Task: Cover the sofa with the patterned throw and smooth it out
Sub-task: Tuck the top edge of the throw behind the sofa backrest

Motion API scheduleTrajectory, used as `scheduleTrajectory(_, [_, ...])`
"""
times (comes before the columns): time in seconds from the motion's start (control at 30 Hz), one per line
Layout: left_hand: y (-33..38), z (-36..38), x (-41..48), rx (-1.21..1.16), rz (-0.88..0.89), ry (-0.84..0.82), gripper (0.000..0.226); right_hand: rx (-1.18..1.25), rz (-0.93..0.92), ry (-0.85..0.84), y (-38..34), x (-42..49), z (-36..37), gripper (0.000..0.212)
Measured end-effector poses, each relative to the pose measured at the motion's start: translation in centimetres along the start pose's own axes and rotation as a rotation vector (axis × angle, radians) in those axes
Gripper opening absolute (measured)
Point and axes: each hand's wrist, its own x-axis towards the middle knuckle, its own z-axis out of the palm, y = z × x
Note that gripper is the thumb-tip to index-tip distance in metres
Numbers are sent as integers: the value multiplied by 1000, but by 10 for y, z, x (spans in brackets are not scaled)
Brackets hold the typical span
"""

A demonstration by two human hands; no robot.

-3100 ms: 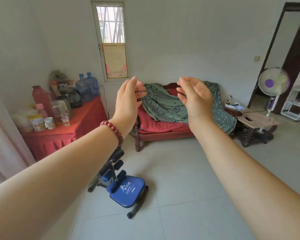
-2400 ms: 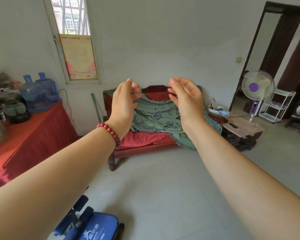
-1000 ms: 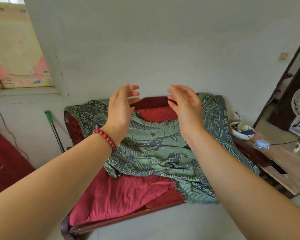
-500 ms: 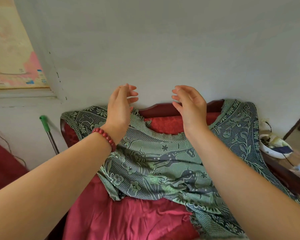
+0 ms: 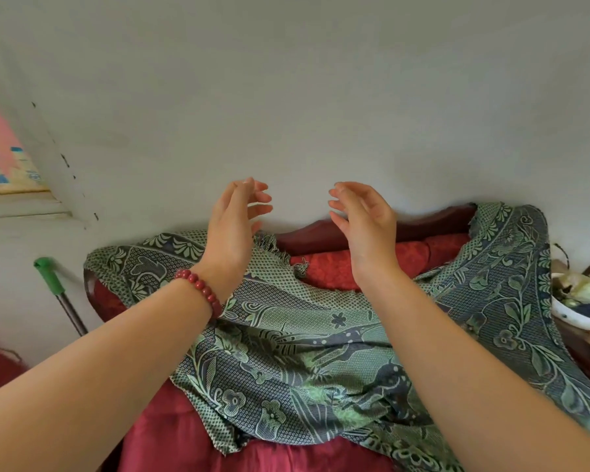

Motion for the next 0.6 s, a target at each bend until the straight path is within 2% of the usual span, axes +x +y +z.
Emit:
scheduleTrajectory(0.23, [-38,15,66,52,-18,52,19,21,71,-19,44,70,6,9])
scheduleTrajectory(0.6, [-118,20,142,81,-181,143,15,-56,203,-69,137,153,5,10])
